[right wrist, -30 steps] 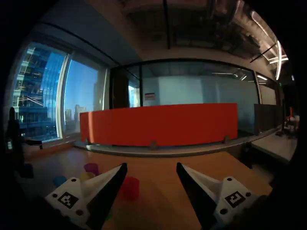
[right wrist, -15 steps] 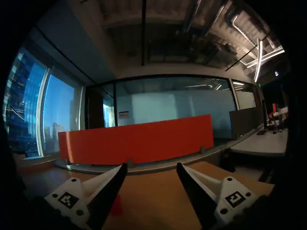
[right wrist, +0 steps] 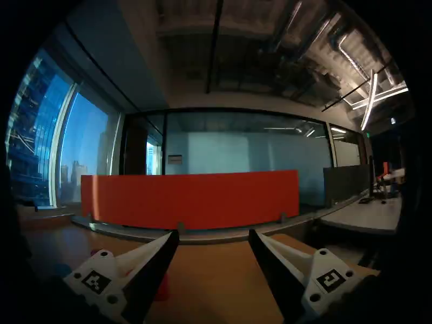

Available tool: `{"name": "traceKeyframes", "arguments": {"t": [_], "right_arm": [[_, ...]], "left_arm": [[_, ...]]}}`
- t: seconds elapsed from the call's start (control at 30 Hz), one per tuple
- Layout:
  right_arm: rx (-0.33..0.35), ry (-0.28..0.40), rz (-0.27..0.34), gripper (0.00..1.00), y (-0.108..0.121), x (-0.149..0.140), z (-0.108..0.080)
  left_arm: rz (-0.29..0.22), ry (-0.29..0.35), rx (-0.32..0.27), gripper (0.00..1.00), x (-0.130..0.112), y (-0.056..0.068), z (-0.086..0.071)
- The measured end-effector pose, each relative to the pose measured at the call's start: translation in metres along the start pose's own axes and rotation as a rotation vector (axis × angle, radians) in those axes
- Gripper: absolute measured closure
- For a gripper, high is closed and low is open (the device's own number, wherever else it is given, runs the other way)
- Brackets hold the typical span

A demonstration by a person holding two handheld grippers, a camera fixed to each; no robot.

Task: Pour water

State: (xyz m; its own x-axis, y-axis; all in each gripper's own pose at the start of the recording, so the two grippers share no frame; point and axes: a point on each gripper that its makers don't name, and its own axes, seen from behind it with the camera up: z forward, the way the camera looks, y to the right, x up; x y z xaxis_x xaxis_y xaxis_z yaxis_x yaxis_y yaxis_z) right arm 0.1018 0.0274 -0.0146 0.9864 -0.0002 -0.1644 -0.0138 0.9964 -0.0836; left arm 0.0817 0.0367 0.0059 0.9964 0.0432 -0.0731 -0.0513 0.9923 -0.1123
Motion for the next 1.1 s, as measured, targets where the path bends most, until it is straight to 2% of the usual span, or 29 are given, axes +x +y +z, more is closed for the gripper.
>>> {"name": "traceKeyframes", "arguments": {"t": [0.3, 0.47, 0.73, 1.1], "right_arm": [[-0.004, -0.011, -0.010, 0.01, -0.004, -0.010, -0.001], [-0.002, -0.015, -0.005, 0.01, -0.009, -0.014, -0.001], [-0.006, -0.027, 0.015, 0.01, -0.012, -0.017, -0.001], [-0.024, -0.039, 0.021, 0.01, -0.004, -0.024, -0.002]], "left_arm": [[0.012, -0.014, 0.062, 0.09, -0.026, -0.017, -0.006], [0.020, -0.023, 0.089, 0.09, -0.042, -0.022, -0.011], [0.011, -0.036, 0.110, 0.09, -0.062, -0.023, -0.016], [0.014, -0.043, 0.118, 0.09, -0.076, -0.021, -0.017]]}}
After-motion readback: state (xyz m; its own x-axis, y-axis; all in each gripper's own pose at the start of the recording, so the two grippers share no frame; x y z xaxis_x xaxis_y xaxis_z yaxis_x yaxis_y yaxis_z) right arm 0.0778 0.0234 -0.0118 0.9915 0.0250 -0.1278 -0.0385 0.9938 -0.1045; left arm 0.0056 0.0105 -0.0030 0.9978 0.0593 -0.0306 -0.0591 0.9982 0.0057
